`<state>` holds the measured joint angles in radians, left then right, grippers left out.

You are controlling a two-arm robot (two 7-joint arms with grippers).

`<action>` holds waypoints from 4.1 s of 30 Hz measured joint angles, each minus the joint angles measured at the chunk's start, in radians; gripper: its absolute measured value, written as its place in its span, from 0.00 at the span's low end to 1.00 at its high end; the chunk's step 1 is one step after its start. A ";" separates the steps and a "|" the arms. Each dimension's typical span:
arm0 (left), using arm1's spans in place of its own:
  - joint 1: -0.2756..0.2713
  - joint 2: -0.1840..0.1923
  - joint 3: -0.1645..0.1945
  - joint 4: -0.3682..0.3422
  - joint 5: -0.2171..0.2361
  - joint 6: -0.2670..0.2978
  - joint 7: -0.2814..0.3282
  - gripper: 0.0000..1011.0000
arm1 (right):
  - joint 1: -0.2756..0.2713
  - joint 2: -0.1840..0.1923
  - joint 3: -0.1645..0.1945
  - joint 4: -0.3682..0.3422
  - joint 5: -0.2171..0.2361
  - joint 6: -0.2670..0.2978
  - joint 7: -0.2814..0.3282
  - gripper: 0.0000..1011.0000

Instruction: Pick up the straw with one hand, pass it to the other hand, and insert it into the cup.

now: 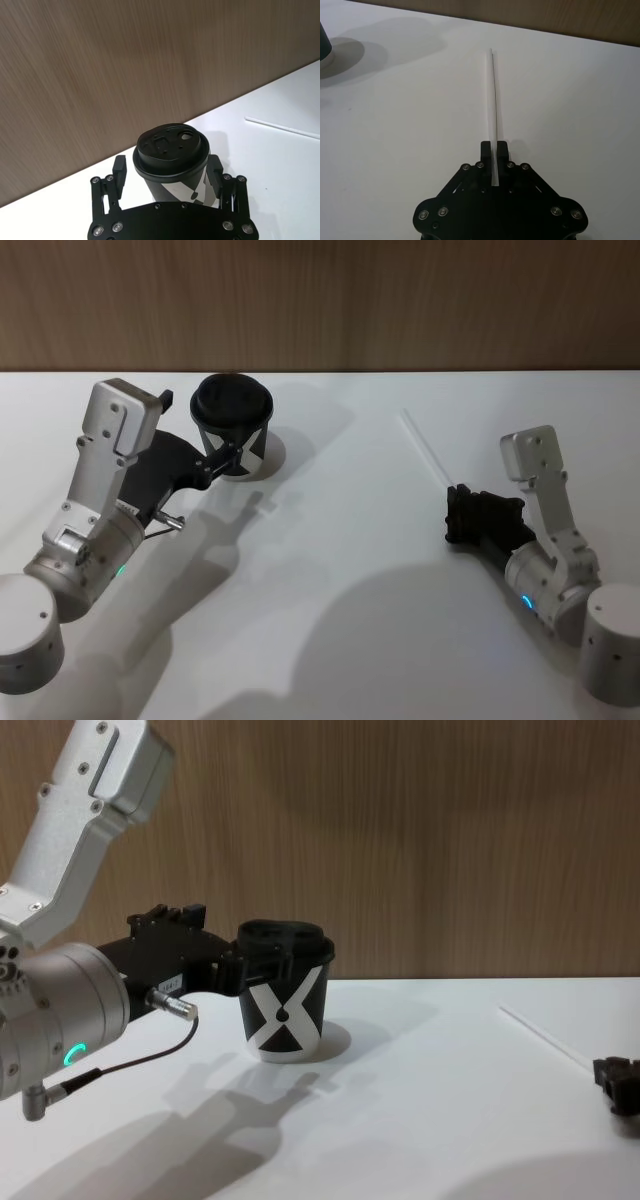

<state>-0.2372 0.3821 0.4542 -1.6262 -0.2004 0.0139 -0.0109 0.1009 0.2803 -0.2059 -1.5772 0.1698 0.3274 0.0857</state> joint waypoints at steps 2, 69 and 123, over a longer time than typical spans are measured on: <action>0.000 0.000 0.000 0.000 0.000 0.000 0.000 0.99 | 0.000 0.000 0.001 -0.001 -0.005 -0.005 -0.004 0.07; 0.000 0.000 0.000 0.000 0.000 0.000 0.000 0.99 | 0.196 0.043 0.003 0.038 0.391 -0.388 0.618 0.00; 0.030 -0.022 -0.161 -0.099 -0.397 0.016 -0.266 0.99 | 0.348 -0.014 -0.076 0.162 0.638 -0.399 0.960 0.00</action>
<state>-0.2076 0.3602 0.2933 -1.7252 -0.5970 0.0304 -0.2765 0.4484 0.2666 -0.2824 -1.4147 0.8078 -0.0714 1.0455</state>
